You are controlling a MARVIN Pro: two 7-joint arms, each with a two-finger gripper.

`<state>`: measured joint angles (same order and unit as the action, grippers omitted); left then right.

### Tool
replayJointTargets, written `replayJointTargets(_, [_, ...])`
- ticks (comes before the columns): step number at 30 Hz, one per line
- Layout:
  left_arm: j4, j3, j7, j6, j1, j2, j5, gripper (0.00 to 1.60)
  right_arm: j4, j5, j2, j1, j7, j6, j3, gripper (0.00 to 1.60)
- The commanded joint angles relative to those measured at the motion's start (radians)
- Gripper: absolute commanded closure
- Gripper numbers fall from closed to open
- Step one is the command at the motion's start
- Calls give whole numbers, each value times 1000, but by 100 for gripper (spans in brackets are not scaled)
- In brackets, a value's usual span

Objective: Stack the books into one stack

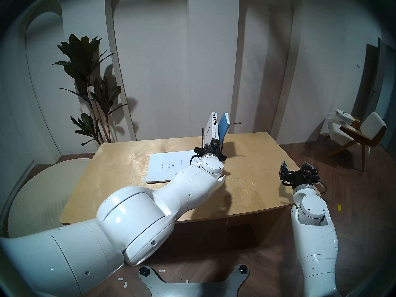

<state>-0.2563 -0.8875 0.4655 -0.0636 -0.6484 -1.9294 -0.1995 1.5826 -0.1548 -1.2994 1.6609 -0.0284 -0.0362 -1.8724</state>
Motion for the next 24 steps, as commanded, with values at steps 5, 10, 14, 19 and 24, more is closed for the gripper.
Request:
replayJointTargets(5, [-107, -42, -64, -66, 34, 51, -36, 160, 19, -1, 0, -9, -1, 12, -2, 0])
replayJointTargets(10, [-168, -43, -116, -122, 33, 35, -44, 160, 16, -1, 1, -11, 0, 9, -1, 0])
replayJointTargets(14, [-237, -16, -134, -166, 25, 38, -24, 160, 14, 0, 2, -12, 2, 8, -1, 0])
replayJointTargets(19, [-272, 6, -112, -196, 15, 59, -2, 160, 12, 0, 2, -12, 3, 8, -1, 0])
replayJointTargets(24, [-322, 44, -56, -218, 6, 107, 56, 160, 10, 0, 2, -13, 4, 8, -1, 0])
